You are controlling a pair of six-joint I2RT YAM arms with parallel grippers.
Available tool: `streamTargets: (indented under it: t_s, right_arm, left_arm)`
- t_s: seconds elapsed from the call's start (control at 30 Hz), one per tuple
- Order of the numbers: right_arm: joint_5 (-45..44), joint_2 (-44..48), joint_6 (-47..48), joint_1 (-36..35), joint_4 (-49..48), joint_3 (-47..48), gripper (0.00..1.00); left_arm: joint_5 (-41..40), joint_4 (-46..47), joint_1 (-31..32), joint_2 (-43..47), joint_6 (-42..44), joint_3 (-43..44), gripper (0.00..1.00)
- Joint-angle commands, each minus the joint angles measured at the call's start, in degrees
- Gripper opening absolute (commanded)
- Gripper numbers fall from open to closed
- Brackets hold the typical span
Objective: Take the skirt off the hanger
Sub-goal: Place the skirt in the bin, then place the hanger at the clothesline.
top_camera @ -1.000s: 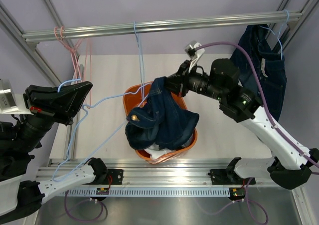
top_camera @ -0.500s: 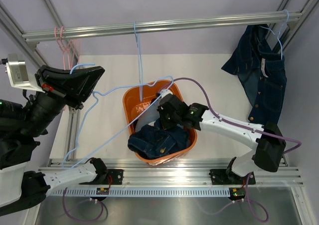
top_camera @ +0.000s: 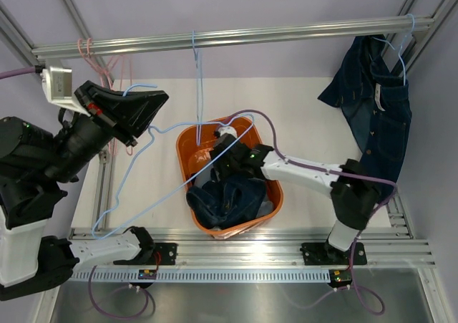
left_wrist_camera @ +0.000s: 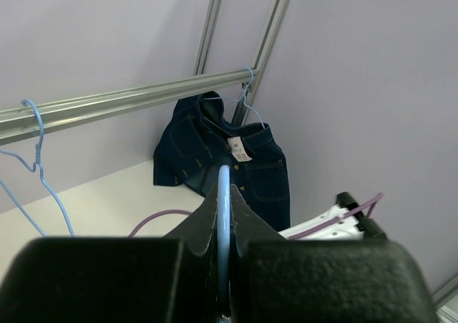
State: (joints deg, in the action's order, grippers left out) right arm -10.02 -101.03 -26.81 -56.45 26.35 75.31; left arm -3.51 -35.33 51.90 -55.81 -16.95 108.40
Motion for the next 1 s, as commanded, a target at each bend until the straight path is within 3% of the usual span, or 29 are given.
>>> streamTargets:
  t_s: [0.0,0.13,0.37,0.5,0.63,0.77,0.97]
  right_arm:
    - [-7.37,11.36,-1.76,0.02,8.97,-3.42,0.67]
    - [-12.47,22.00,-4.39,0.11,15.30,-1.83,0.99]
    - [-15.20,38.53,-12.04,0.81,22.95,-2.53,0.99]
    - [-10.56,43.29,-8.80,1.60,18.05,-4.38,0.99]
    - [-10.81,45.99,-13.60,1.60,22.43,2.55,0.99]
    - [-4.06,53.74,-17.48,1.69,10.77,0.29,0.95]
    - [1.40,54.01,-19.69,1.60,-8.22,-2.18,0.81]
  left_arm:
    - [-1.76,-1.85,0.13,-1.84,1.13,3.31,0.00]
    - [-3.87,-0.53,0.13,-3.59,3.06,4.36,0.00]
    - [-5.90,5.97,0.22,-9.74,6.57,4.19,0.00]
    - [-7.21,8.96,1.62,-12.83,8.77,5.07,0.00]
    - [-17.19,12.73,5.57,-13.71,12.46,4.02,0.00]
    - [-26.18,21.24,12.15,-15.11,19.30,0.68,0.00]
    - [-37.26,33.02,20.69,-20.73,31.26,-1.17,0.00]
